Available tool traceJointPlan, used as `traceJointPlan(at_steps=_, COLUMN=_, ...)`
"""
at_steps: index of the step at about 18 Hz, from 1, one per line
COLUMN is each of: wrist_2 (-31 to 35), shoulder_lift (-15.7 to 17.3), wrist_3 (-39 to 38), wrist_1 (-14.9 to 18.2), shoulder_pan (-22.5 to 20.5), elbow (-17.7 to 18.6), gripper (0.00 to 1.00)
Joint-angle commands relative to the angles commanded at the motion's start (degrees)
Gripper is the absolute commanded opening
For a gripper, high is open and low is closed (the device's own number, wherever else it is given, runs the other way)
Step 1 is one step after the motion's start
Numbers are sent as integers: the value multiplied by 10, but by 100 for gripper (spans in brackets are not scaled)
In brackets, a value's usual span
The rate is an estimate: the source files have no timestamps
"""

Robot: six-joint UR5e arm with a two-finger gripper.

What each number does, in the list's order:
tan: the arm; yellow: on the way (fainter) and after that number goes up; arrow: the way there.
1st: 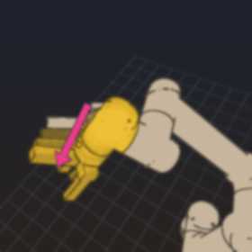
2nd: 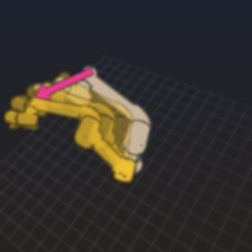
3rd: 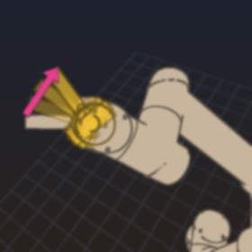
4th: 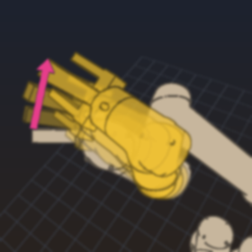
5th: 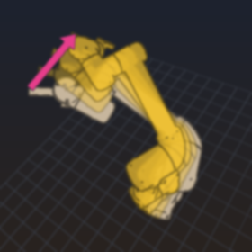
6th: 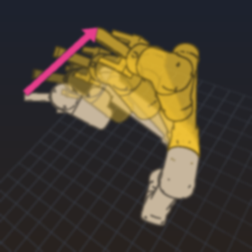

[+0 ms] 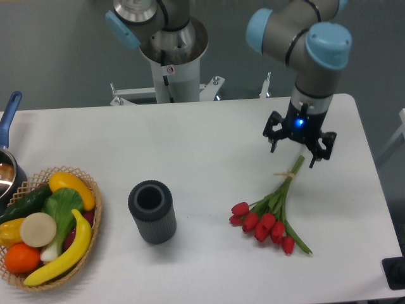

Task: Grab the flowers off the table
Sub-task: 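Lower the open gripper over the green tulip stems, then descend onto the stems just above the blooms and close the gripper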

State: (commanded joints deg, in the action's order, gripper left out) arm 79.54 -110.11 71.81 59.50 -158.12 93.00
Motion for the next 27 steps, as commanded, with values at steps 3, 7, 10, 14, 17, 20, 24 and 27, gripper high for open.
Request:
traceJointPlan(at_steps=3, wrist_2=2, shoulder_lift=-47, wrist_3=0, wrist_1=3, shoulder_pan=5, elbow=-37, gripper=100)
traceJointPlan(at_steps=7, wrist_2=0, shoulder_lift=-77, wrist_3=9, wrist_1=6, shoulder_pan=8, elbow=-58, gripper=100)
traceJointPlan(at_steps=10, wrist_2=1, shoulder_lift=-104, wrist_3=19, wrist_1=5, shoulder_pan=10, elbow=-64, gripper=100)
traceJointPlan(at_steps=14, wrist_2=1, shoulder_lift=-120, wrist_3=19, wrist_1=6, shoulder_pan=9, elbow=-61, gripper=100)
traceJointPlan(at_steps=17, wrist_2=1, shoulder_lift=-121, wrist_3=20, wrist_1=7, shoulder_pan=5, elbow=-55, gripper=100)
traceJointPlan(at_steps=20, wrist_2=2, shoulder_lift=-121, wrist_3=20, wrist_1=10, shoulder_pan=4, elbow=-41, gripper=100)
traceJointPlan(at_steps=24, wrist_2=2, shoulder_lift=-122, wrist_3=29, wrist_1=10, shoulder_pan=4, elbow=-26, gripper=100)
traceJointPlan(at_steps=27, wrist_2=3, shoulder_lift=-126, wrist_3=29, wrist_1=8, shoulder_pan=4, elbow=-16, gripper=100)
